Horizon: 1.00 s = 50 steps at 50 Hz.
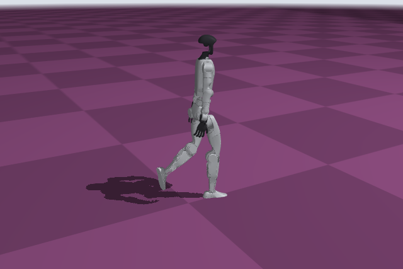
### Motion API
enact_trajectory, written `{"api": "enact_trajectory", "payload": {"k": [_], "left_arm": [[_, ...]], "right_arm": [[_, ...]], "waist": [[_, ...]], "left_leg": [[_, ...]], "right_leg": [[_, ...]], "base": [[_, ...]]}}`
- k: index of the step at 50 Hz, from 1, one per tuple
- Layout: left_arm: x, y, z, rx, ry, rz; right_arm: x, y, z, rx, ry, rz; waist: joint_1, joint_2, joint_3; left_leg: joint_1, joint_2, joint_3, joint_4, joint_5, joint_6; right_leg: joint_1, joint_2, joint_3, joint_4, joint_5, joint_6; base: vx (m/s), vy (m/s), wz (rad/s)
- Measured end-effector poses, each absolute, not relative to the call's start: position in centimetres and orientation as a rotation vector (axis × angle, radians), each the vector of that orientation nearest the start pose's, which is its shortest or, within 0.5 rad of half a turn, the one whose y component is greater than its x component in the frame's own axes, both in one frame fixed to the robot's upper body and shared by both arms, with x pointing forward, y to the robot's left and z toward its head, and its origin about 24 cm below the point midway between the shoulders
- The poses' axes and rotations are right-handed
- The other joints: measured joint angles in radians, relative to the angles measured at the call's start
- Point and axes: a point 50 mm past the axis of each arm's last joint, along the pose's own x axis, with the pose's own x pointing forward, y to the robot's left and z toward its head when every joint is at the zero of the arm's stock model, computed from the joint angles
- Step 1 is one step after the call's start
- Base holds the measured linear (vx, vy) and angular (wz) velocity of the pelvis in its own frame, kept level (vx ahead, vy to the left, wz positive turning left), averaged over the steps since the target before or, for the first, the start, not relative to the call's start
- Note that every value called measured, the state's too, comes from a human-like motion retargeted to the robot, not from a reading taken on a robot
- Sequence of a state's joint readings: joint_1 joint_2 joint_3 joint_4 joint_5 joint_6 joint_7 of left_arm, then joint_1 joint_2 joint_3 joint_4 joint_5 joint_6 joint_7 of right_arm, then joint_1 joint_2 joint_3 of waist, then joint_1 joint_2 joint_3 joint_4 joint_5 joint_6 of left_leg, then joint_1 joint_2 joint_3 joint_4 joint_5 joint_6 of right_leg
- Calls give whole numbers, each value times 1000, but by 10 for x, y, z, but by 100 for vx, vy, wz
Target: Walk run
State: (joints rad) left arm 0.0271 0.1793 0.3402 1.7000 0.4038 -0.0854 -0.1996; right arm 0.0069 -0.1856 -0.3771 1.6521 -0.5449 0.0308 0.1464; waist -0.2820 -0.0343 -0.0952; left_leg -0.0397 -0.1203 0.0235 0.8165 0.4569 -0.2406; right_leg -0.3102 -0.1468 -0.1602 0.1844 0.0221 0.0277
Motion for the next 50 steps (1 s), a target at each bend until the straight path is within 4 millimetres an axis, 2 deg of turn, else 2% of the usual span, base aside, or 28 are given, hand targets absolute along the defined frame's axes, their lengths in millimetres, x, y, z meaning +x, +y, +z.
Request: {"api": "enact_trajectory", "payload": {"k": [2,5,7,9,13,16,19,21,23,25,27,28,30,32,35,39,42,45,46,47,48,49,50], "left_arm": [[-47,195,-172,-66,1699,-119],[-71,177,-171,-140,1717,-170],[-82,170,-169,-167,1708,-179],[-91,167,-167,-177,1714,-175],[-107,163,-163,-201,1771,-156],[-112,160,-162,-250,1808,-119],[-114,155,-161,-317,1818,-81],[-110,151,-162,-354,1807,-72],[-105,148,-164,-372,1775,-71],[-95,151,-166,-378,1717,-70],[-81,159,-169,-374,1653,-62],[-72,164,-170,-367,1621,-54],[-48,176,-173,-335,1561,-36],[-12,191,-176,-262,1485,-13],[47,208,-173,-154,1319,11],[120,218,-155,-44,1053,-49],[164,225,-136,23,892,-115],[191,229,-119,96,786,-159],[195,230,-117,117,766,-160],[198,232,-114,136,751,-158],[198,233,-114,149,745,-151],[196,236,-114,159,748,-137],[192,239,-116,166,756,-121]], "right_arm": [[5,-217,-173,-104,1669,89],[42,-227,-171,-149,1558,59],[67,-233,-167,-210,1462,57],[90,-241,-162,-274,1369,57],[124,-260,-148,-404,1226,30],[135,-270,-141,-466,1183,0],[132,-271,-142,-469,1212,5],[123,-265,-147,-442,1263,33],[109,-255,-154,-398,1320,77],[93,-239,-162,-339,1361,138],[71,-223,-169,-278,1398,178],[60,-217,-172,-251,1419,181],[40,-209,-175,-204,1471,152],[20,-204,-177,-144,1525,115],[-11,-197,-178,-68,1605,101],[-54,-191,-174,-31,1708,98],[-77,-190,-170,-30,1788,126],[-92,-187,-166,-15,1847,158],[-94,-186,-165,-12,1854,167],[-95,-186,-165,-10,1860,175],[-95,-186,-165,-9,1861,183],[-92,-186,-165,-9,1858,193],[-89,-186,-166,-10,1852,205]], "waist": [[12,-12,10],[74,-41,40],[135,-61,53],[180,-61,58],[237,-33,77],[233,-23,84],[230,-35,82],[258,-48,78],[295,-60,63],[327,-71,42],[308,-52,15],[286,-30,11],[261,-30,39],[258,37,40],[256,73,60],[146,104,67],[87,89,63],[40,60,85],[44,54,94],[51,46,102],[61,37,108],[74,31,119],[89,27,133]], "left_leg": [[-81,34,52,82,-111,98],[-195,91,184,132,-266,230],[-278,101,239,91,-357,278],[-337,101,265,-35,-420,295],[-398,64,279,-416,-444,364],[-399,20,381,-670,-511,387],[-365,-23,476,-791,-542,416],[-339,-10,500,-762,-521,447],[-326,13,530,-730,-455,479],[-320,27,473,-713,-443,502],[-325,55,376,-644,-512,502],[-325,69,336,-616,-533,502],[-257,59,375,-581,-583,502],[-215,90,321,-617,-586,502],[-144,70,260,-661,-585,502],[-58,29,125,-696,-591,501],[-11,-26,30,-694,-615,502],[69,-81,-70,-683,-646,502],[101,-90,-84,-687,-654,501],[131,-100,-94,-689,-663,498],[158,-110,-100,-687,-673,494],[184,-99,-100,-669,-695,477],[209,-77,-99,-642,-723,453]], "right_leg": [[48,57,84,-7,-34,-26],[131,48,56,-56,-25,-27],[171,62,68,-81,-32,-37],[204,84,46,-101,-48,-45],[293,148,-14,-137,-100,-53],[362,180,-74,-153,-140,-48],[412,188,-112,-135,-139,-35],[433,188,-95,-100,-97,-9],[449,173,-99,-54,4,30],[462,160,-133,3,194,63],[409,188,-99,140,398,93],[356,237,-39,244,468,97],[252,212,-22,573,502,75],[181,277,4,607,482,74],[79,283,48,643,312,47],[-9,151,-15,485,114,-11],[-28,56,-28,220,92,2],[-42,46,92,-22,43,-6],[-48,64,172,-76,25,11],[-53,78,247,-124,10,56],[-57,83,308,-159,1,158],[-58,100,287,-169,3,209],[-58,125,223,-167,10,234]], "base": [[78,-29,32],[56,-19,-17],[72,-22,-49],[69,-19,0],[69,-15,49],[75,-12,96],[89,-12,59],[93,-10,-36],[108,-12,-72],[98,-24,-72],[110,-1,36],[93,8,105],[89,5,120],[71,11,113],[50,9,143],[81,0,248],[66,-11,195],[66,-15,163],[85,-23,85],[87,-27,33],[85,-40,8],[86,-60,-18],[82,-42,-13]]}}
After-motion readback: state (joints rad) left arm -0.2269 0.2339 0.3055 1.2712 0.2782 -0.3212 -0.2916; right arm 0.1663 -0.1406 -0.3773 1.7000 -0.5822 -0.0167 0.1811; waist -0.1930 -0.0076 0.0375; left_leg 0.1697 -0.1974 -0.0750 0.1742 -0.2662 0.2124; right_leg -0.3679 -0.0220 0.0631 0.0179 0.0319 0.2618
